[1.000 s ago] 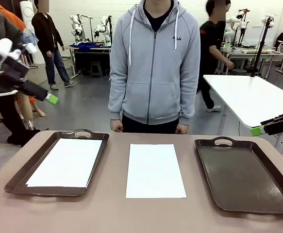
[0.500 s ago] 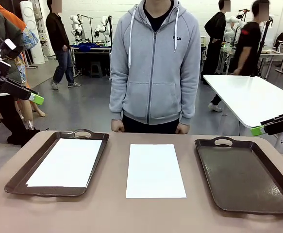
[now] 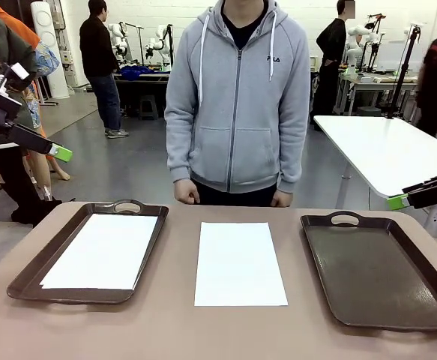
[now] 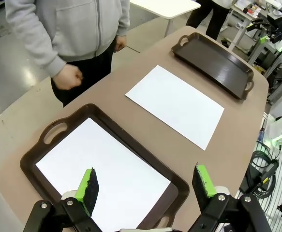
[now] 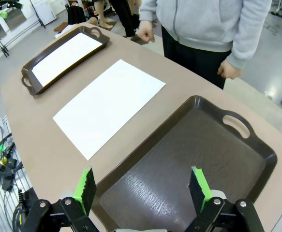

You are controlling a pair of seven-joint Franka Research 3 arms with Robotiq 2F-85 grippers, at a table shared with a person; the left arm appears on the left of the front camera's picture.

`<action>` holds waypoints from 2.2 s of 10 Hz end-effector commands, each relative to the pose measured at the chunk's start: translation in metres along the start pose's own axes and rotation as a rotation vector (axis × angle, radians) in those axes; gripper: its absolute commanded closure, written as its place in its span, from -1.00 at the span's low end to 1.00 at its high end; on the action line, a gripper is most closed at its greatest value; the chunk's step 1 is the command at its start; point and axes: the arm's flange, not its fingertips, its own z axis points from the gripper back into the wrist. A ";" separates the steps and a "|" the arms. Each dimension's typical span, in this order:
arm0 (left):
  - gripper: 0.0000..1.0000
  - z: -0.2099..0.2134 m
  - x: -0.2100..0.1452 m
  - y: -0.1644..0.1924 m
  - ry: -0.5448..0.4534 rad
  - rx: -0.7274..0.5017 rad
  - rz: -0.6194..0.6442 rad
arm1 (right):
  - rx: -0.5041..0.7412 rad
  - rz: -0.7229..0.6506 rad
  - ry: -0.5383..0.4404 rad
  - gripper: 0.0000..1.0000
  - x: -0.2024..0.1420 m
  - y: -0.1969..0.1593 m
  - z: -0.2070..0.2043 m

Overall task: Sort the A4 documents.
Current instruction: Receive the A4 Paper.

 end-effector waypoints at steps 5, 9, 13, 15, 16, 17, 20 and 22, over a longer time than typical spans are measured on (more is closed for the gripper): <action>-1.00 0.000 0.002 -0.004 0.001 0.014 -0.021 | 0.019 0.006 -0.026 -1.00 -0.001 -0.003 -0.004; -1.00 0.000 0.002 -0.004 0.001 0.014 -0.021 | 0.019 0.006 -0.026 -1.00 -0.001 -0.003 -0.004; -1.00 0.000 0.002 -0.004 0.001 0.014 -0.021 | 0.019 0.006 -0.026 -1.00 -0.001 -0.003 -0.004; -1.00 0.000 0.002 -0.004 0.001 0.014 -0.021 | 0.019 0.006 -0.026 -1.00 -0.001 -0.003 -0.004; -1.00 0.000 0.002 -0.004 0.001 0.014 -0.021 | 0.019 0.006 -0.026 -1.00 -0.001 -0.003 -0.004; -1.00 0.000 0.002 -0.004 0.001 0.014 -0.021 | 0.019 0.006 -0.026 -1.00 -0.001 -0.003 -0.004; -1.00 0.000 0.002 -0.004 0.001 0.014 -0.021 | 0.019 0.006 -0.026 -1.00 -0.001 -0.003 -0.004; -1.00 0.000 0.002 -0.004 0.001 0.014 -0.021 | 0.019 0.006 -0.026 -1.00 -0.001 -0.003 -0.004</action>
